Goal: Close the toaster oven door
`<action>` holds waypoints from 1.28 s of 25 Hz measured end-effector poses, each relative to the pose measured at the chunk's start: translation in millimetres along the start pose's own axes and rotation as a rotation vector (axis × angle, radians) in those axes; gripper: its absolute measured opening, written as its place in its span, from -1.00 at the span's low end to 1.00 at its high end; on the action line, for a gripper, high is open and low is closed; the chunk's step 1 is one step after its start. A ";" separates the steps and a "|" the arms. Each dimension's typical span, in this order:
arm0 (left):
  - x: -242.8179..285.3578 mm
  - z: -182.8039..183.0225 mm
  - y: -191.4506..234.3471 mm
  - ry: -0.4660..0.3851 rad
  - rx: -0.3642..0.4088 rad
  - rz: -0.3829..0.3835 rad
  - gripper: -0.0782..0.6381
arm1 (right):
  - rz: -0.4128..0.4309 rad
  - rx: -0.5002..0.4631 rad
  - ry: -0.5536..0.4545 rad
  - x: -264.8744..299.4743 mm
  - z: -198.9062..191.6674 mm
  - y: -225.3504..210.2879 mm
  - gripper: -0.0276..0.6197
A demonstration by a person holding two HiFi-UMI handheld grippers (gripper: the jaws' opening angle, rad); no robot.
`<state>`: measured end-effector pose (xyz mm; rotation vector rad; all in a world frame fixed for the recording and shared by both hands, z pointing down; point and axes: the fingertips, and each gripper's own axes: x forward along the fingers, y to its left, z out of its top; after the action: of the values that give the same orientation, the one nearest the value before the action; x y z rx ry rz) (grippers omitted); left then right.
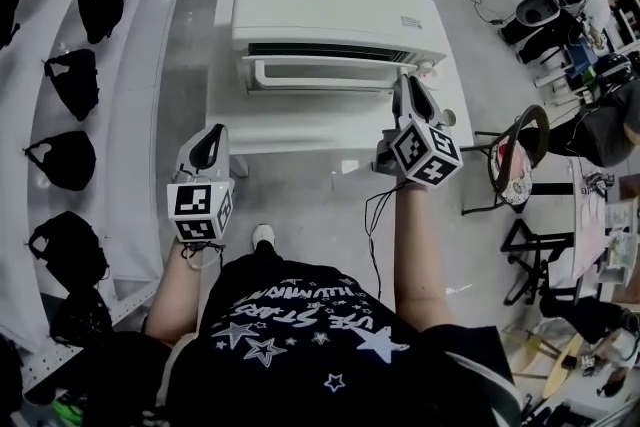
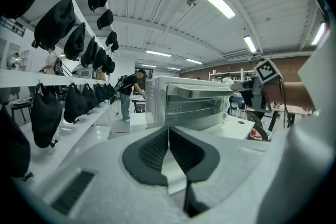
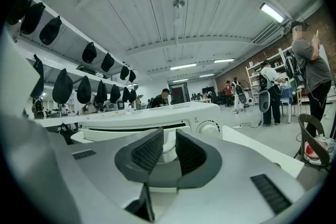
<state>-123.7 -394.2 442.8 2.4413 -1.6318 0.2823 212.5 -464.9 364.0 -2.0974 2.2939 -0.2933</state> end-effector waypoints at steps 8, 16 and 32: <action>8.8 3.9 10.8 -0.002 0.006 -0.033 -0.72 | -0.025 -0.009 0.009 16.5 8.9 -1.2 -0.69; 15.7 4.4 20.5 -0.008 0.009 -0.057 -0.72 | -0.061 -0.011 -0.005 23.4 12.4 -0.3 -0.70; -9.6 4.0 -23.5 -0.008 0.030 -0.091 -0.72 | -0.028 -0.007 0.027 -30.2 5.1 3.5 -0.71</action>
<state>-105.3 -378.0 435.1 2.5340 -1.5245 0.2859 212.7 -435.4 355.1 -2.1432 2.2853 -0.3173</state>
